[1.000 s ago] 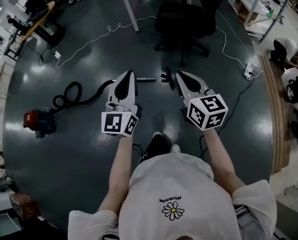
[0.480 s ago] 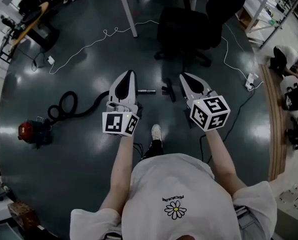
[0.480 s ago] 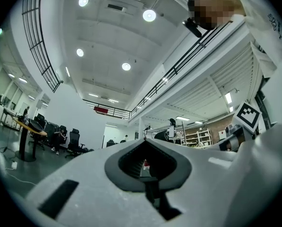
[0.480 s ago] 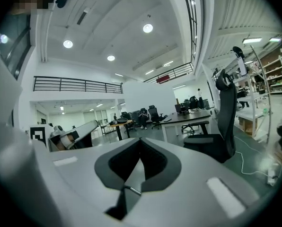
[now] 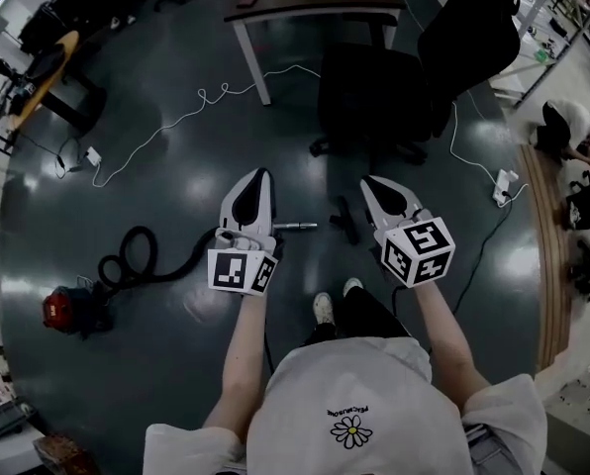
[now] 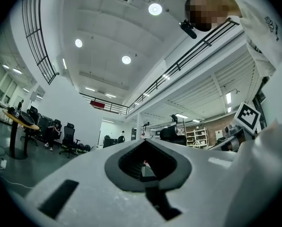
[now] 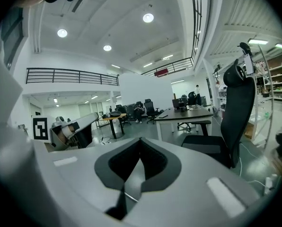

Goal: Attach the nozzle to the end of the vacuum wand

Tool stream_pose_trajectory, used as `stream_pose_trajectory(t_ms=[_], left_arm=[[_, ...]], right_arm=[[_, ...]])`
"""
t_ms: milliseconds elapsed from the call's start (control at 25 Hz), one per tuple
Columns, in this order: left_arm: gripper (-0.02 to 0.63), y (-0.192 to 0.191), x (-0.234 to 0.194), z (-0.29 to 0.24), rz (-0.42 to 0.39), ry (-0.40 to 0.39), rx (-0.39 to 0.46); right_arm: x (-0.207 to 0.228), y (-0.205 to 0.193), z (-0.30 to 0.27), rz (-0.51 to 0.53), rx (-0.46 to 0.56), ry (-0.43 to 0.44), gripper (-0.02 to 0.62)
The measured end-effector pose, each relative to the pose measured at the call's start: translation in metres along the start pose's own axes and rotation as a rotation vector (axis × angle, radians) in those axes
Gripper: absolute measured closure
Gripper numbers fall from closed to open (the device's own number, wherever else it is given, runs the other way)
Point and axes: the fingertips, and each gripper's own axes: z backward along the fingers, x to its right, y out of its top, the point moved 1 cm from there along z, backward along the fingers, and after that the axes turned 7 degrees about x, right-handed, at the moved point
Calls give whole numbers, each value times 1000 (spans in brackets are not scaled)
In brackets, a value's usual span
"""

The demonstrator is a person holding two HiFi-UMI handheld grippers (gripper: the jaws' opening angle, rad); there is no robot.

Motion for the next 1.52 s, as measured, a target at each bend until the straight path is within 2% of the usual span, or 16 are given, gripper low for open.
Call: stream_pose_trajectory(t_ms=[360,600,680,760,880,960,1040,1120,1200,1280,1360,1440,1520], left_arm=[[604,-29,-27,-79,-15,25,-36],[604,-40,-43,-102,-9,20,-32],[604,-47,-46,-112,-27,-14,-49],[558,-64,-42,-115,-66,-82,-102],[478,-117,-40,-103,-108,-207,-189],[440,-185,-52,-81,-101,-264,-222],[399,-290,-71,-47,-93,-294,-306],[365,-404,-86,-8,-92,-334,-388],[327,-521,-100,33,-136,-440,-497],[271,-635,-112,79,-199,-595,-637],[229,-738,-114,133,-243,-733,-774],[212,-812,-109,177,-258,-812,-853],[209,-858,-106,205,-273,-847,-894]], right_arm=[[65,4,-76,-46,-48,43,588],[76,17,-107,-15,-47,50,588],[81,22,-118,8,-51,63,568],[88,15,-127,24,-78,70,557],[99,-25,-145,27,-124,95,550],[111,-84,-166,24,-152,145,523],[141,-168,-189,60,-184,167,456],[178,-262,-207,109,-204,168,451],[208,-359,-224,160,-233,214,445],[230,-462,-241,234,-294,278,396],[247,-566,-241,263,-377,321,374],[254,-653,-229,234,-444,360,357],[250,-718,-215,254,-511,411,345]])
